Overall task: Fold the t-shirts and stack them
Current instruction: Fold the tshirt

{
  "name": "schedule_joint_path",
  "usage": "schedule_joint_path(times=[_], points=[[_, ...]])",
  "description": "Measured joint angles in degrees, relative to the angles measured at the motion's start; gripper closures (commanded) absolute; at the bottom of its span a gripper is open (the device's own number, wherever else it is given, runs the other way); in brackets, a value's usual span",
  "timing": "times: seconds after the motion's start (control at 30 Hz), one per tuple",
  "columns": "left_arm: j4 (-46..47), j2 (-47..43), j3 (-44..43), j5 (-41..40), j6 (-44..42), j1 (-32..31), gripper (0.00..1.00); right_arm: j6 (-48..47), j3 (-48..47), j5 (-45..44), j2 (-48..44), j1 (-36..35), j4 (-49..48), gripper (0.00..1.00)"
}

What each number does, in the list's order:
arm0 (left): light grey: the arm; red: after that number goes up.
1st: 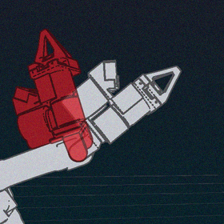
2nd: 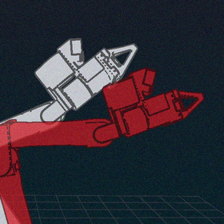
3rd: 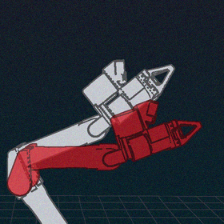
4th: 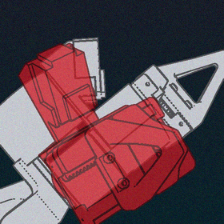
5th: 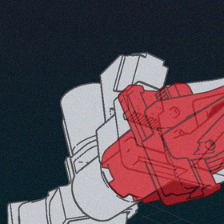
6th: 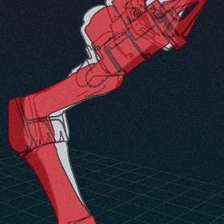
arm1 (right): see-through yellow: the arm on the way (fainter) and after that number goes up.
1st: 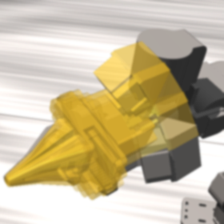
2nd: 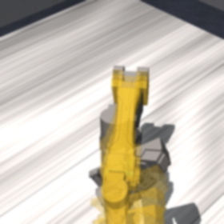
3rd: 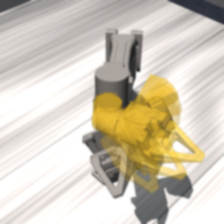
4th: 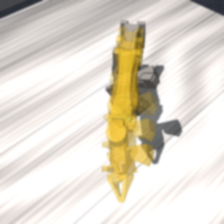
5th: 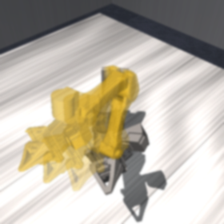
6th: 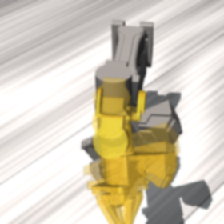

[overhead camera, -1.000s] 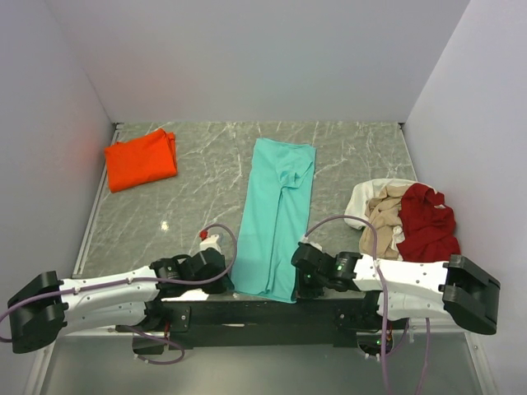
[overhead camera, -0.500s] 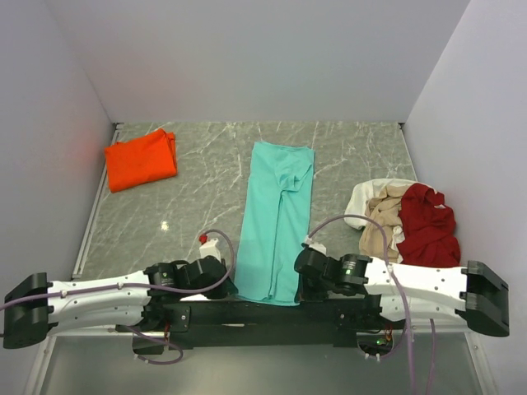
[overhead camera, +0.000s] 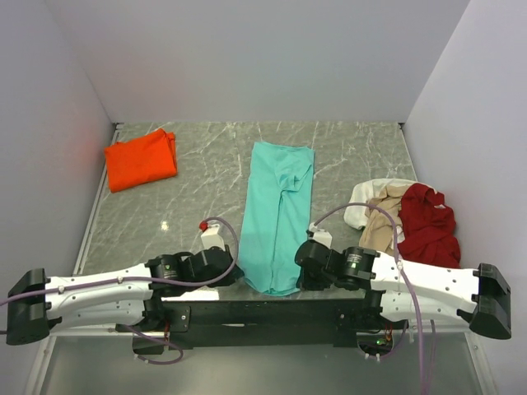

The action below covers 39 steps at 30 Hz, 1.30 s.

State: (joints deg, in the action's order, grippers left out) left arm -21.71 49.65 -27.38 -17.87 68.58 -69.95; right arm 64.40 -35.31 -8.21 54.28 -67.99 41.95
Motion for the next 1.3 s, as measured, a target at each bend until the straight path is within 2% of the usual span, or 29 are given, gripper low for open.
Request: schedule_joint_path(times=[0.17,0.33,0.87,1.3], points=[[1.4,2.0,-1.9,-1.8,-2.5,0.7,1.00,-2.4,-2.2,-2.2,2.4,2.7,0.3,1.00],[5.4,3.0,-4.0,-1.3,-6.5,5.4,1.00,-6.0,-5.8,-3.7,3.3,6.6,0.5,1.00],[15.6,11.3,-12.0,6.6,-18.7,18.9,1.00,-18.6,-16.3,-5.9,5.8,19.6,1.0,1.00],[22.8,20.4,-20.3,13.9,-25.4,29.2,1.00,-26.4,-25.9,-5.5,15.3,28.5,-2.2,1.00]])
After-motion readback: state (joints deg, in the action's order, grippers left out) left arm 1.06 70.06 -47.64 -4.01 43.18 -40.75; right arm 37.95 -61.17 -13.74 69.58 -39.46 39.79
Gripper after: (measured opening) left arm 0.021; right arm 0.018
